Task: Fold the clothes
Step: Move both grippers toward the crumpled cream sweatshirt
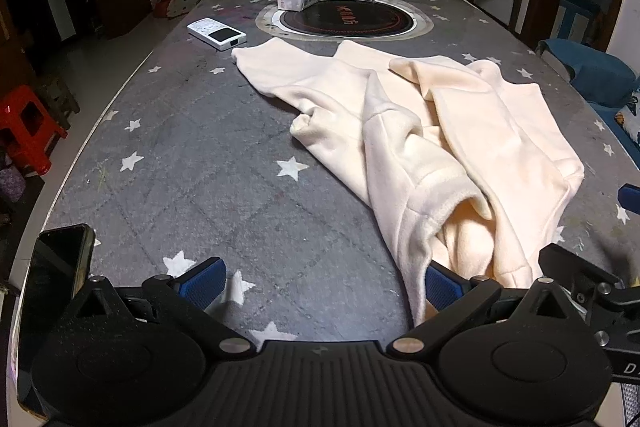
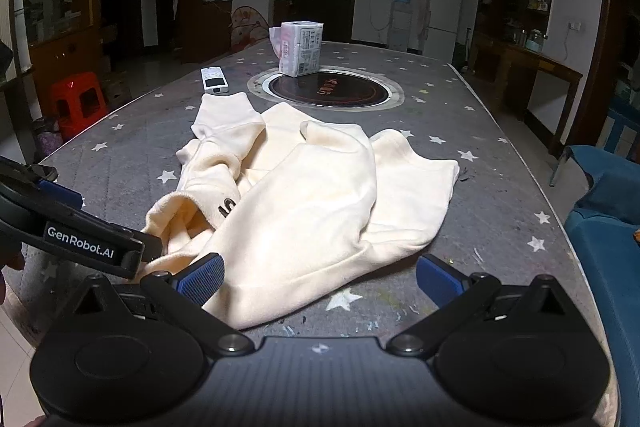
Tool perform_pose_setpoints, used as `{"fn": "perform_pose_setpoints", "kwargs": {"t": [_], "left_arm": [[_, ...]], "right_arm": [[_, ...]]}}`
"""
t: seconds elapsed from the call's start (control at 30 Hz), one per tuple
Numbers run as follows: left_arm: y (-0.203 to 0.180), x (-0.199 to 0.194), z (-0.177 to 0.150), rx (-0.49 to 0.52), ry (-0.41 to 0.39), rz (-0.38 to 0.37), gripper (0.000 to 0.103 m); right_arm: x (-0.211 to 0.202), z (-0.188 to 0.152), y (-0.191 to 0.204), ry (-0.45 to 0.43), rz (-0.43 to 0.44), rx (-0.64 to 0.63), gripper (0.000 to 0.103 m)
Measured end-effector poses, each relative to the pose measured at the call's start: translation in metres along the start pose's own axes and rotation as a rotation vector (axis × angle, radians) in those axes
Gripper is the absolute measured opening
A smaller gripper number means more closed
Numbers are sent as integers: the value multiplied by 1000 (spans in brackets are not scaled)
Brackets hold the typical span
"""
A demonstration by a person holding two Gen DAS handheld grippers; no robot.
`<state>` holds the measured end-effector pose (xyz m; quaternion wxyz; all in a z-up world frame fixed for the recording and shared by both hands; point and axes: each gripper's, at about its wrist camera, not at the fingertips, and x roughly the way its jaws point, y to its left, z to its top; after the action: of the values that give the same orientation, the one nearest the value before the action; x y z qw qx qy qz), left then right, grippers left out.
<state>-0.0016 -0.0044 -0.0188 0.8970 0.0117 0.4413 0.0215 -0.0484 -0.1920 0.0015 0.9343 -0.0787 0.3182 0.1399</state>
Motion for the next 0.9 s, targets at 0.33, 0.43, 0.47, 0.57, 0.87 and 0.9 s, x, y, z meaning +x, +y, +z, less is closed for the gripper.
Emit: {"fn": "perform_pose_setpoints", "kwargs": {"t": [0.33,0.43,0.47,0.57,0.87,0.9], "left_arm": [[4,5,6,3,1,1,103],[5,5,8,3,-1,-1,103],[5,5,8,4,-2,-2,103],[5,6,10,7,-3,-7,103],[-1,7,17,42,-17,-16,103],[-2,7,17,45,-18,-19,103]], "right_arm": [[5,4,3,6,17,-15,103],[7,6,4,5,22,-25,103],[7,7,5,5,23,-29,103],[8,9,6,4,27,-36,103],[12,16,6,9,33,-50,103],[12,17,6,9,33,-54,103]]}}
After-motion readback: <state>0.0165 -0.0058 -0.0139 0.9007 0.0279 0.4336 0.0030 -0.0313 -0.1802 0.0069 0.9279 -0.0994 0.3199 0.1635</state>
